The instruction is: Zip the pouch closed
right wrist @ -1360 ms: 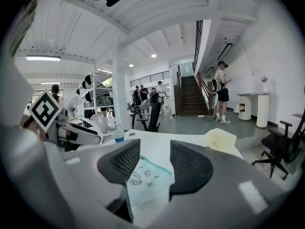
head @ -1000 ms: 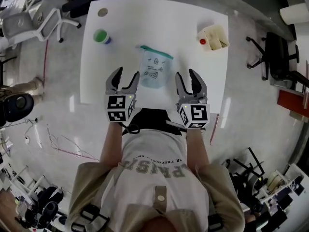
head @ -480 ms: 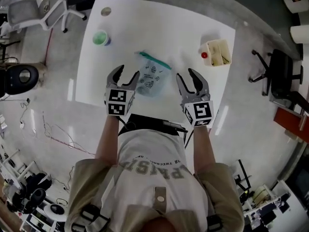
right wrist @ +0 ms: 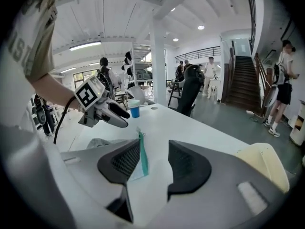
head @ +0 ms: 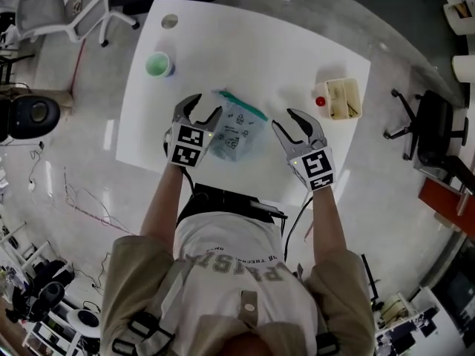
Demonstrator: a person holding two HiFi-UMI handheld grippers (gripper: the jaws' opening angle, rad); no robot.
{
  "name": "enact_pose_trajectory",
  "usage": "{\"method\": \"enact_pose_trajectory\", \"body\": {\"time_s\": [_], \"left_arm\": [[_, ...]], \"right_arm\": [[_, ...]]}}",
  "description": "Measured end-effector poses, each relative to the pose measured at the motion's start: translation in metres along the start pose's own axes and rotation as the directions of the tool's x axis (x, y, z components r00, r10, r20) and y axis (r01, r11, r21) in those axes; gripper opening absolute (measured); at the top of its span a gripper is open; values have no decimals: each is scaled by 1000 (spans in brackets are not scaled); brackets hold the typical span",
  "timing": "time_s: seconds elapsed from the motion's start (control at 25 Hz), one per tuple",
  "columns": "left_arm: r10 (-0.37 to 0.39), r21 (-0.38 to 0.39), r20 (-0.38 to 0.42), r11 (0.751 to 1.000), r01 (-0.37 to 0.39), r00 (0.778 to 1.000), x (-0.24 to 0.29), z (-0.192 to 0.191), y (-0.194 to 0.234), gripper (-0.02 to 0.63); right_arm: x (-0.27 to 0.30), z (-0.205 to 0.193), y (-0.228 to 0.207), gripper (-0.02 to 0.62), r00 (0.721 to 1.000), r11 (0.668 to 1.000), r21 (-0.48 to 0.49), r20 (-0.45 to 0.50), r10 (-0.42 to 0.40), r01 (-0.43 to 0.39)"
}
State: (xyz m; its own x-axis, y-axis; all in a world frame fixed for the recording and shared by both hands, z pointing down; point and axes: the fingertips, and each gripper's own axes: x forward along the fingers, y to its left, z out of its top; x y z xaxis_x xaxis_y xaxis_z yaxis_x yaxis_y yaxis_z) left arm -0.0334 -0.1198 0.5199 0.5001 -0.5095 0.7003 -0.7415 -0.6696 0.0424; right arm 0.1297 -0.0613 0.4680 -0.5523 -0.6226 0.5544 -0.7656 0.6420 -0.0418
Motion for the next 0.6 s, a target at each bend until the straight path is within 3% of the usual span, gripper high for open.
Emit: {"method": "enact_pose_trajectory", "body": {"time_s": [0.4, 0.6], "left_arm": [[-105, 65, -39, 992, 107, 994, 43, -5, 2, 258], [-141, 85, -78, 985, 148, 987, 56, -16, 1, 258]], "right_arm": [[43, 4, -2, 170, 999, 999, -17, -16, 37, -37], [62, 4, 3, 170, 996, 994, -77, -56, 75, -79]]}}
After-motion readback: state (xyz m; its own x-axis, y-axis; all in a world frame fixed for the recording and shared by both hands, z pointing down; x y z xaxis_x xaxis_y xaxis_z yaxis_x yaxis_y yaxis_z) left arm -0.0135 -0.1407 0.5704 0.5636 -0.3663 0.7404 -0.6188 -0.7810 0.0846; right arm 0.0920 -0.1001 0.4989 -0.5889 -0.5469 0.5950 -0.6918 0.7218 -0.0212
